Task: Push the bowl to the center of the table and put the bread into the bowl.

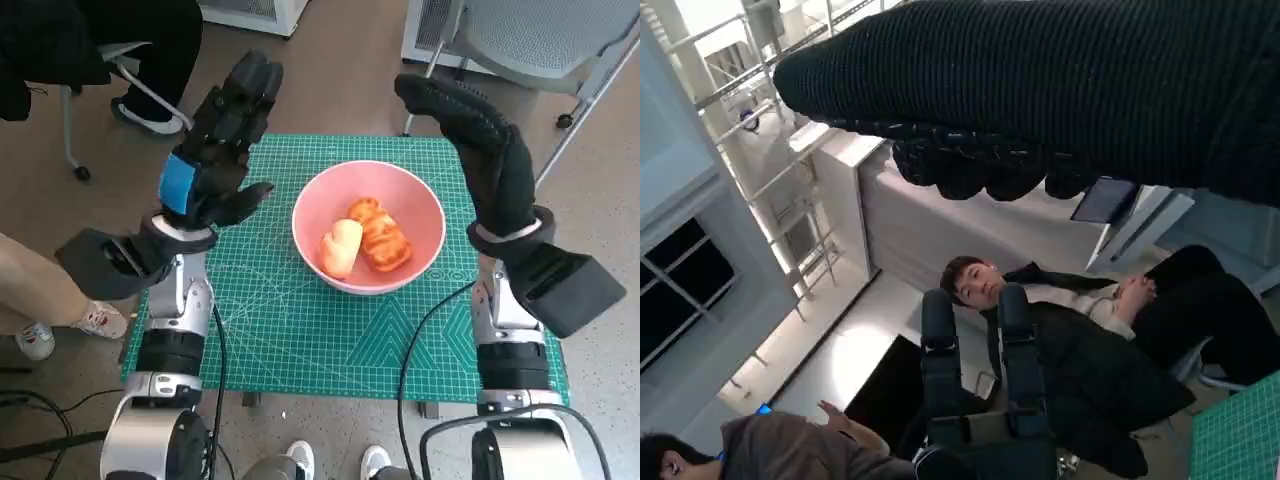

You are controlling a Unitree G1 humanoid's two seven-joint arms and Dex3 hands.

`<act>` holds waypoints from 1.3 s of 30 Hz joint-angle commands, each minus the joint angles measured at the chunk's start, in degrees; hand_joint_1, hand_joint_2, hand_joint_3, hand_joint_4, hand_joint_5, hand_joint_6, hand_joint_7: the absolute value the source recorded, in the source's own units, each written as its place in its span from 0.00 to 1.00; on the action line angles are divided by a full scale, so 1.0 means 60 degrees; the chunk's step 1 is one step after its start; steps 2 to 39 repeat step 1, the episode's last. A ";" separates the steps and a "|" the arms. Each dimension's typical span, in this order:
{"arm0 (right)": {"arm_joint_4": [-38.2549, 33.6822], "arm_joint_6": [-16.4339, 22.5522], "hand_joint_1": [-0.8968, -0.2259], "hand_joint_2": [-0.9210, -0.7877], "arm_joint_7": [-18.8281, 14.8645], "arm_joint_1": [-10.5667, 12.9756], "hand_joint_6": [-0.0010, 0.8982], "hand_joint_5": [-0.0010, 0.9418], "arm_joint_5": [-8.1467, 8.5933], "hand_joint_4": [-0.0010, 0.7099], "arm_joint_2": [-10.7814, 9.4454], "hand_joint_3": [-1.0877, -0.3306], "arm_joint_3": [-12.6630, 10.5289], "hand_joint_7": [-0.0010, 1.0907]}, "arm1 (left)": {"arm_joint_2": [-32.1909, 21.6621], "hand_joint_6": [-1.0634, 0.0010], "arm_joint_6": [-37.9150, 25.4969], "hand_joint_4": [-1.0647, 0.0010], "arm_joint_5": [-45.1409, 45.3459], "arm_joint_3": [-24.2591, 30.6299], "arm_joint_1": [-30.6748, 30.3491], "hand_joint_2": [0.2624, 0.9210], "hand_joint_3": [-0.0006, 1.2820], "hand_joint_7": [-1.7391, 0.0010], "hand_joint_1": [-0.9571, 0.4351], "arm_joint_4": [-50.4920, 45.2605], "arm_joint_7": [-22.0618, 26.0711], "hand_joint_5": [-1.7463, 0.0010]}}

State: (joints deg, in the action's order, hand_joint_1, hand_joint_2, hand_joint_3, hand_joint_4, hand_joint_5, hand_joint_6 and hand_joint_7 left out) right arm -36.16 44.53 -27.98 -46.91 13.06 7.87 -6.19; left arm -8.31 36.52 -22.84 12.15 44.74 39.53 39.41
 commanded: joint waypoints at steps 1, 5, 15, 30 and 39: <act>-0.0030 -0.0027 0.27 0.00 0.0001 -0.0026 0.07 0.01 -0.0083 0.28 0.0080 0.47 0.0034 0.41 | 0.0040 0.80 0.0303 0.95 -0.0001 0.0053 0.0341 1.00 0.17 0.99 0.18 0.0392 0.0162 1.00; -0.0030 -0.0027 0.27 0.00 0.0001 -0.0026 0.07 0.01 -0.0083 0.28 0.0080 0.47 0.0034 0.41 | 0.0040 0.80 0.0303 0.95 -0.0001 0.0053 0.0341 1.00 0.17 0.99 0.18 0.0392 0.0162 1.00; -0.0030 -0.0027 0.27 0.00 0.0001 -0.0026 0.07 0.01 -0.0083 0.28 0.0080 0.47 0.0034 0.41 | 0.0040 0.80 0.0303 0.95 -0.0001 0.0053 0.0341 1.00 0.17 0.99 0.18 0.0392 0.0162 1.00; -0.0030 -0.0027 0.27 0.00 0.0001 -0.0026 0.07 0.01 -0.0083 0.28 0.0080 0.47 0.0034 0.41 | 0.0040 0.80 0.0303 0.95 -0.0001 0.0053 0.0341 1.00 0.17 0.99 0.18 0.0392 0.0162 1.00; -0.0030 -0.0027 0.27 0.00 0.0001 -0.0026 0.07 0.01 -0.0083 0.28 0.0080 0.47 0.0034 0.41 | 0.0040 0.80 0.0303 0.95 -0.0001 0.0053 0.0341 1.00 0.17 0.99 0.18 0.0392 0.0162 1.00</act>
